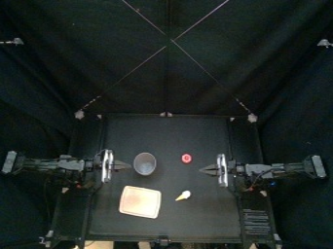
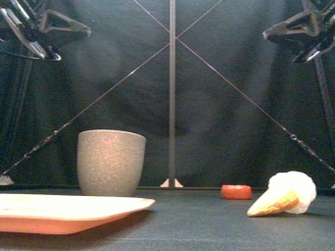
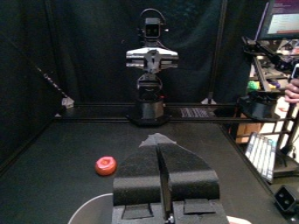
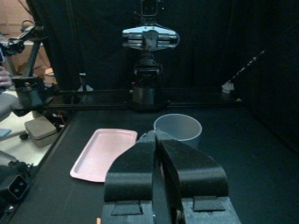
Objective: Pick the ice cream then place it in the grey bowl
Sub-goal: Pick the ice cream
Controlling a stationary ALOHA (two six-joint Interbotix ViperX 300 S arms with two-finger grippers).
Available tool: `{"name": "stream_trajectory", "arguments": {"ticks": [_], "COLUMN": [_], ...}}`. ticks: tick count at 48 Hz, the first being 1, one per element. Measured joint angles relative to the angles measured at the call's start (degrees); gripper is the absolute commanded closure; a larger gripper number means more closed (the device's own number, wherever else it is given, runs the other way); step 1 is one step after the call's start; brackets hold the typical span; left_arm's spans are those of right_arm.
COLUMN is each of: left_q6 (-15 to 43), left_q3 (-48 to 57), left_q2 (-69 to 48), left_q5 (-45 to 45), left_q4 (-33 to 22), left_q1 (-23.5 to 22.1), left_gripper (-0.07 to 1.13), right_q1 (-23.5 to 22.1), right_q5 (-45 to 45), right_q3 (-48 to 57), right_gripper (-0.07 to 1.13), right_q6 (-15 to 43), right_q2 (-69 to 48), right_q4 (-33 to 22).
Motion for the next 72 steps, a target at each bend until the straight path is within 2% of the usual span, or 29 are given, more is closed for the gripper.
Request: {"name": "stream_trajectory", "arguments": {"ticks": [11,20,28,38,46,72], "left_q6": [0.2,0.2,0.2,0.2,0.2,0.2], "left_q3": [1.2,1.3,1.5,1.5,1.5,1.5], "left_q2": [-0.3,-0.4,-0.4,-0.4,-0.4,-0.4], "left_q5": [0.0,0.0,0.0,0.0,0.0,0.2], "left_q4": [0.2,0.2,0.3,0.4,0.4,0.4], "left_q1": [1.9,2.0,2.0,2.0,1.9,1.9], "left_gripper": [1.08,1.08,1.08,1.08,1.08,1.08], "right_q1": [0.4,6.4,11.0,11.7,13.0,16.2], "right_q5": [0.4,1.1,2.6,3.4,3.5,9.4], "right_q3": [0.6,0.4,-1.3,-3.5,-5.4,-13.3], "right_gripper": [1.02,0.96,0.72,0.33,0.12,0.11], "right_q6": [2.0,3.8,5.9,10.0,11.9,12.0], "right_q2": [3.5,11.3,20.2,30.1,37.9,52.7], "right_q4": [0.1,0.3,2.4,7.6,9.3,9.9]}}
